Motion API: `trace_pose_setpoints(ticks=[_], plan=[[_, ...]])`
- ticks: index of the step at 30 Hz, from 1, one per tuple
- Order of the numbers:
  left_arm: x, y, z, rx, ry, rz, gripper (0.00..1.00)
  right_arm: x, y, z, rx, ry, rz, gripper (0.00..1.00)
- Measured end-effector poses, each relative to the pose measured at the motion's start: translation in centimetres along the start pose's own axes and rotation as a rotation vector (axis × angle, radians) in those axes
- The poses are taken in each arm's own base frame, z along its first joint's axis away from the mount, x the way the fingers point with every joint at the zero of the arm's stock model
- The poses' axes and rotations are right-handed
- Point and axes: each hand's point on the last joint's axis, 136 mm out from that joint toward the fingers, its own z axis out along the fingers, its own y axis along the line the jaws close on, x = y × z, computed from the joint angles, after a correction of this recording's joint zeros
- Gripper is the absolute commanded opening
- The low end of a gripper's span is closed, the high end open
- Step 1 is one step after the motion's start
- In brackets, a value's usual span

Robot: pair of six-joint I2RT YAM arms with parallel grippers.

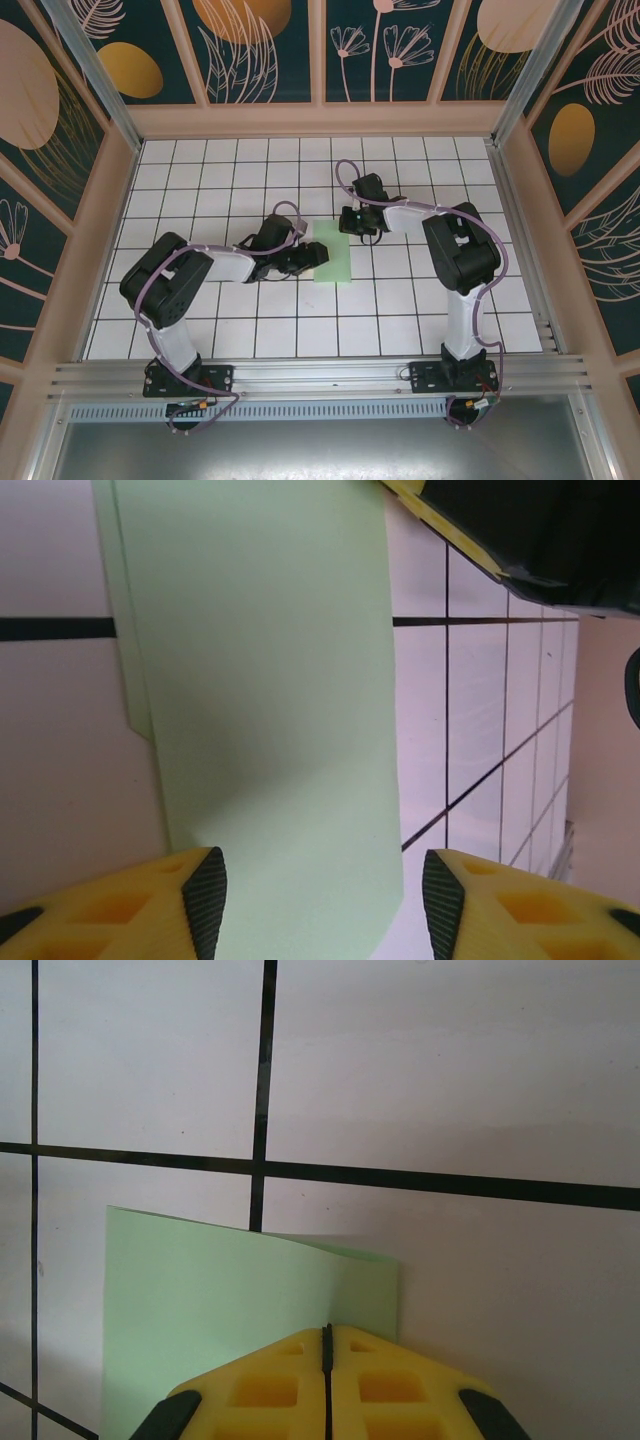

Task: Fold a paper plane with a square sheet of paper (fold left side to right side)
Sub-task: Third fold the triangle at the center of the table.

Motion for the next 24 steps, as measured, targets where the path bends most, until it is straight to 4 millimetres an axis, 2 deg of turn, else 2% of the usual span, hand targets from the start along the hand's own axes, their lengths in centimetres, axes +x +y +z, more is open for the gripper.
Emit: trace_pose_setpoints(ticks=[9,20,24], plan=[[-1.1,0.6,-0.8,-0.116,-0.036,-0.026,0.62,0.0,0.0,0.0,0.0,0.0,0.0,0.09],[-0.8,0.2,1.1,-0.134,0.007,-0.017,0.59,0.0,0.0,0.0,0.0,0.0,0.0,0.09],[-0.7,0.1,1.3,-0.131,0.013,-0.015,0.55,0.0,0.0,0.0,-0.001,0.0,0.0,0.09]])
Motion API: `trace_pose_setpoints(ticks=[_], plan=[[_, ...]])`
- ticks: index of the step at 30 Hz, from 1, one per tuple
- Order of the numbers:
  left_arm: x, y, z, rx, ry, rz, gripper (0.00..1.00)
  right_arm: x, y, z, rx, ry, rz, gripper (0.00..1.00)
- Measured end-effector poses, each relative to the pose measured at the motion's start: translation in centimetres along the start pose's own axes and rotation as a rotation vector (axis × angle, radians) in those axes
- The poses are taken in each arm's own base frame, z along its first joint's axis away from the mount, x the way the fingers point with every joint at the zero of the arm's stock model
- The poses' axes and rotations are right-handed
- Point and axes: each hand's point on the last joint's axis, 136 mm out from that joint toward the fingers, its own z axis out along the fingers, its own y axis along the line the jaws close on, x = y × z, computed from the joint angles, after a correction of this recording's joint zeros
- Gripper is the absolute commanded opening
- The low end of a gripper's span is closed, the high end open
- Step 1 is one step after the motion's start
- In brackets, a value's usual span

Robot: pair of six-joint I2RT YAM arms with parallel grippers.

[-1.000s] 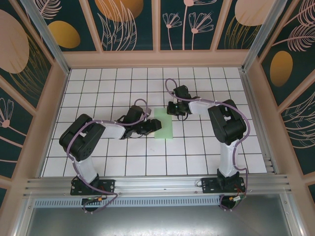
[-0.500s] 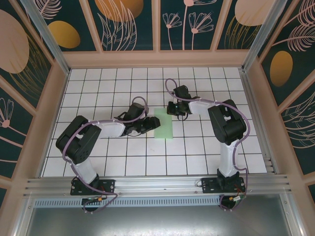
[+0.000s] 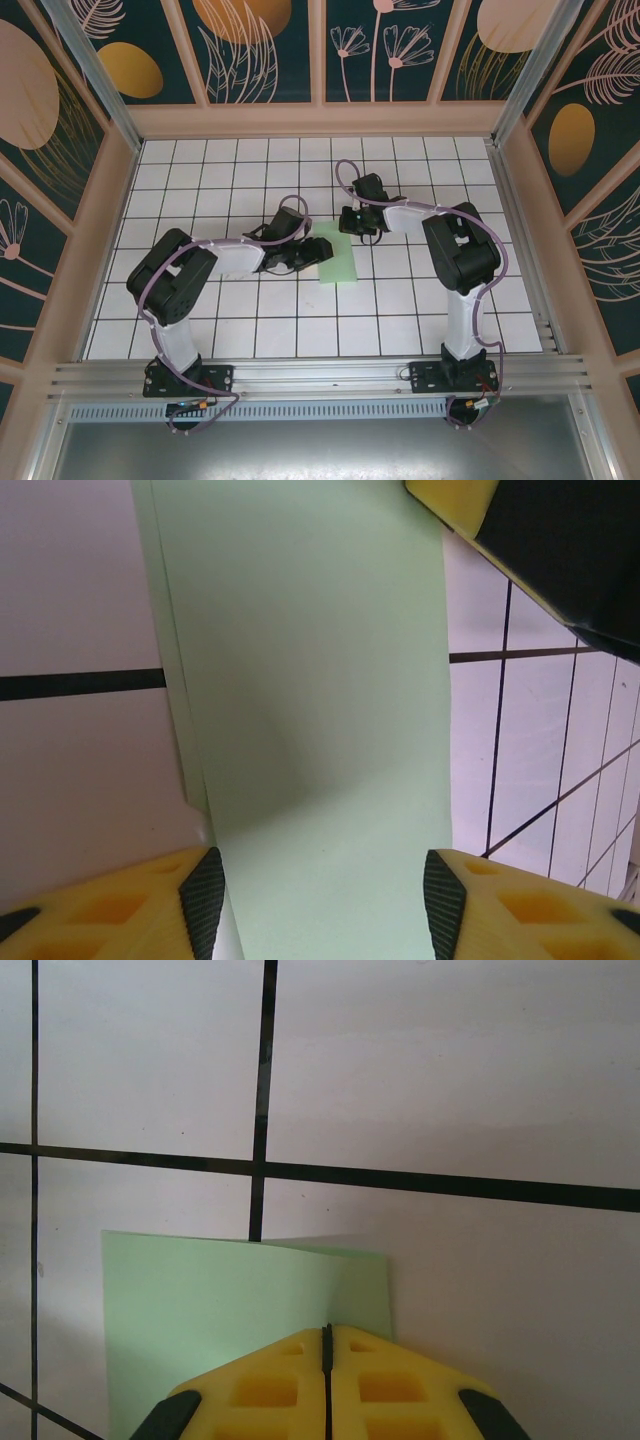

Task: Fold a paper plane with a square sheet of paper (fold left side to right side)
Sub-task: Third fold the triangle at the center of the table.

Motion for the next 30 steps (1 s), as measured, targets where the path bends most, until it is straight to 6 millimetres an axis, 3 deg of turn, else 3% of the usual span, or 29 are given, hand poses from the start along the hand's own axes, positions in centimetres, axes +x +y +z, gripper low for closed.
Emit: trace_pose_setpoints(ticks=[6,11,21,26,30], plan=[[0.3,-0.2,0.1,0.001,0.006,-0.002,0.45,0.0,0.1,0.0,-0.003,-0.001,-0.001,0.09],[0.4,-0.2,0.1,0.002,0.007,-0.008,0.27,0.0,0.1,0.0,-0.004,-0.001,-0.001,0.09],[0.2,-0.3,0.1,0.007,0.003,-0.021,0.0,-0.1,0.1,0.0,-0.005,-0.004,-0.005,0.14],[0.1,-0.5,0.1,0.014,-0.003,-0.026,0.0,-0.4,0.5,-0.6,-0.027,-0.034,-0.042,0.42],[0.1,-0.5,0.0,0.02,-0.008,-0.03,0.0,-1.1,0.8,-3.6,-0.037,-0.099,-0.077,0.54]])
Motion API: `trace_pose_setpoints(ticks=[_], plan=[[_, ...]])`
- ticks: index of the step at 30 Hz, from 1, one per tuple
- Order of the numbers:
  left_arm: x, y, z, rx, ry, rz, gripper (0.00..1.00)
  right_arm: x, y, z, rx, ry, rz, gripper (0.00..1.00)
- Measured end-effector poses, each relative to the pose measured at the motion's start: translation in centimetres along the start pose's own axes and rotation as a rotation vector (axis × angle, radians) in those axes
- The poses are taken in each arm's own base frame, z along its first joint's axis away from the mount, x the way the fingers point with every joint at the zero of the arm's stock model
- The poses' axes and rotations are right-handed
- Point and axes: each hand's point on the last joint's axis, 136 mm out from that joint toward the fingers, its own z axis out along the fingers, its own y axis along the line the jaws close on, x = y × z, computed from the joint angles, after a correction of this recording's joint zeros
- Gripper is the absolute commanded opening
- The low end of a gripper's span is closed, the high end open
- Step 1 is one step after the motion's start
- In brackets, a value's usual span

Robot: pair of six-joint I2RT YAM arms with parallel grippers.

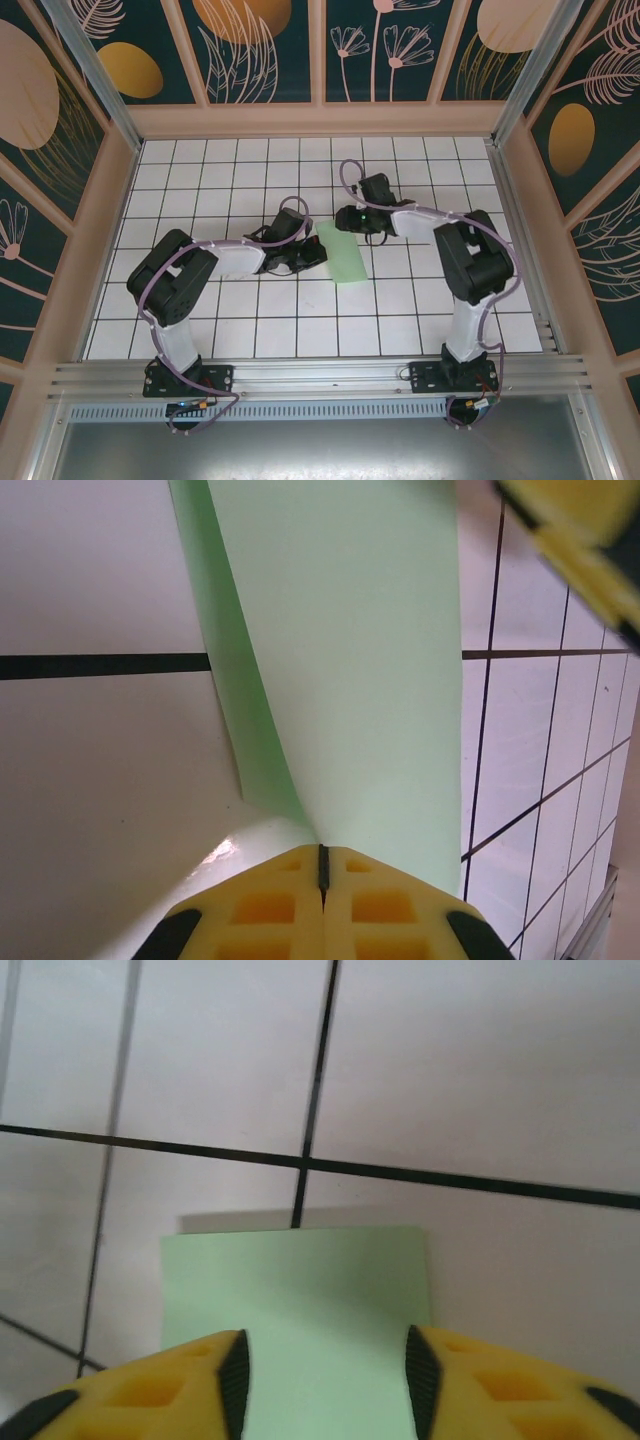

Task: Fold a paper plane with a square sheet of paper (fold left side to right side)
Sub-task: Third fold the triangle at the center of the table.

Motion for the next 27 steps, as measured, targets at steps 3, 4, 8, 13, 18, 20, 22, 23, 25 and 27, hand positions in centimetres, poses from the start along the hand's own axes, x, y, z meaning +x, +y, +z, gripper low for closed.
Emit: trace_pose_setpoints(ticks=[3,4,8,13,18,20,22,23,25,27], plan=[[-0.1,-0.2,-0.1,0.005,-0.004,-0.001,0.0,-1.3,0.8,-2.7,-0.019,-0.072,-0.046,0.56],[-0.1,-0.3,-0.2,0.007,-0.006,0.0,0.0,-1.6,1.0,-3.6,-0.024,-0.094,-0.063,0.56],[-0.2,-0.5,-0.3,0.013,-0.011,-0.001,0.0,-0.1,2.0,-6.7,-0.041,-0.152,-0.15,0.62],[-0.3,-0.5,-0.3,0.015,-0.013,-0.004,0.0,5.9,4.3,-9.3,-0.096,-0.164,-0.301,0.74],[-0.3,-0.5,-0.3,0.016,-0.013,-0.004,0.0,11.3,6.8,-9.2,-0.112,-0.149,-0.466,0.81],[-0.3,-0.6,-0.3,0.017,-0.013,-0.003,0.0,13.0,7.2,-8.7,-0.087,-0.139,-0.526,0.84],[-0.4,-0.7,-0.3,0.017,-0.014,-0.002,0.0,14.0,7.6,-8.2,-0.062,-0.136,-0.573,0.85],[-0.4,-0.7,-0.3,0.018,-0.015,-0.003,0.0,14.3,7.7,-7.9,-0.049,-0.135,-0.594,0.86],[-0.4,-0.8,-0.3,0.019,-0.016,-0.002,0.0,14.8,7.6,-7.3,-0.018,-0.133,-0.621,0.86],[-0.4,-0.8,-0.3,0.019,-0.016,-0.002,0.0,15.3,7.0,-6.4,0.025,-0.117,-0.651,0.87]])
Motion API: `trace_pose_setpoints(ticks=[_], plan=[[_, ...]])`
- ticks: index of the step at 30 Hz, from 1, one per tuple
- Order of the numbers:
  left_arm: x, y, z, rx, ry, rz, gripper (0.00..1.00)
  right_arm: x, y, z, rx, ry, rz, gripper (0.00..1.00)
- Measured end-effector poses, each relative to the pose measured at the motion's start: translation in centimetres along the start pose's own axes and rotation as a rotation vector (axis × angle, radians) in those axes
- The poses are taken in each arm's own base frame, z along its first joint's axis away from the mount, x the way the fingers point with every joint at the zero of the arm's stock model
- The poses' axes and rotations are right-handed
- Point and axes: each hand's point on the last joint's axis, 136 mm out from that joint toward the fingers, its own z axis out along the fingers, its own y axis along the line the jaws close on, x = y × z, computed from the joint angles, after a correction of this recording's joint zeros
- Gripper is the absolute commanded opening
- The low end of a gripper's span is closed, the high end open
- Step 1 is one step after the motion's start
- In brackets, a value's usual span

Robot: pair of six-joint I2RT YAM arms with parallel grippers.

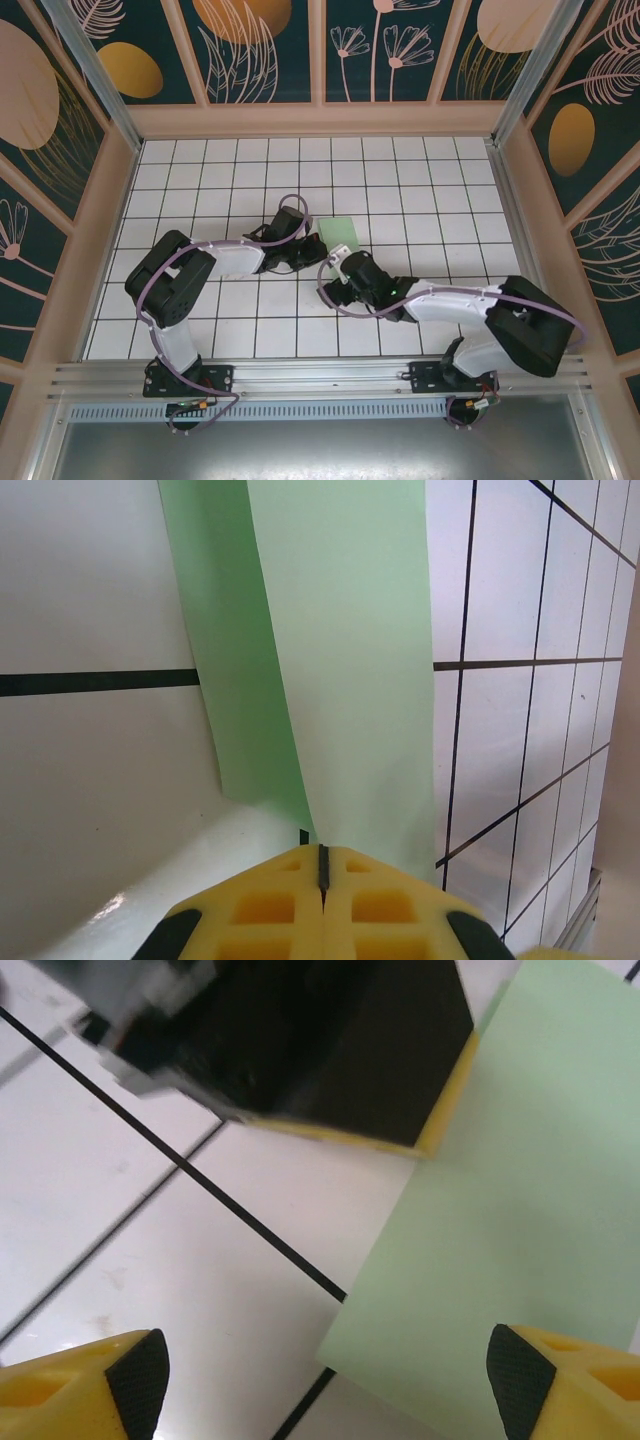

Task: Fold a paper plane with a square sheet of paper (fold left side to right side)
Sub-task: Third fold the triangle at the center of the table.

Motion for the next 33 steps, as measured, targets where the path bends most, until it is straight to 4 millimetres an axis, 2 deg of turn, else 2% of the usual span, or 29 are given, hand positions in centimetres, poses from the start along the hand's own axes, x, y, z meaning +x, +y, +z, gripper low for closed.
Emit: trace_pose_setpoints(ticks=[3,6,10,21,24,27,31,33], plan=[[0.0,-0.1,0.0,0.001,0.0,0.001,0.0,1.2,0.1,1.4,0.044,0.049,-0.052,0.86],[0.0,-0.1,0.0,0.001,-0.001,0.001,0.0,1.5,0.0,2.2,0.079,0.071,-0.092,0.78],[-0.2,0.0,0.0,0.001,-0.005,-0.007,0.0,1.0,-0.6,2.3,0.126,0.067,-0.123,0.5],[-0.4,0.0,-0.1,-0.005,-0.018,-0.01,0.0,0.2,-1.3,1.8,0.169,0.055,-0.147,0.01],[-0.7,-0.5,-0.6,0.004,-0.027,-0.003,0.1,-0.4,-1.2,1.4,0.162,0.037,-0.145,0.0],[-1.4,-1.2,-1.8,0.02,-0.05,0.008,0.16,-0.6,-0.9,1.4,0.137,0.034,-0.138,0.0],[-3.6,-2.6,-5.2,0.059,-0.13,0.028,0.29,-0.7,-0.7,1.5,0.078,0.042,-0.112,0.0],[-4.7,-3.1,-6.7,0.078,-0.171,0.04,0.3,-0.8,-0.7,1.5,0.047,0.046,-0.094,0.0]])
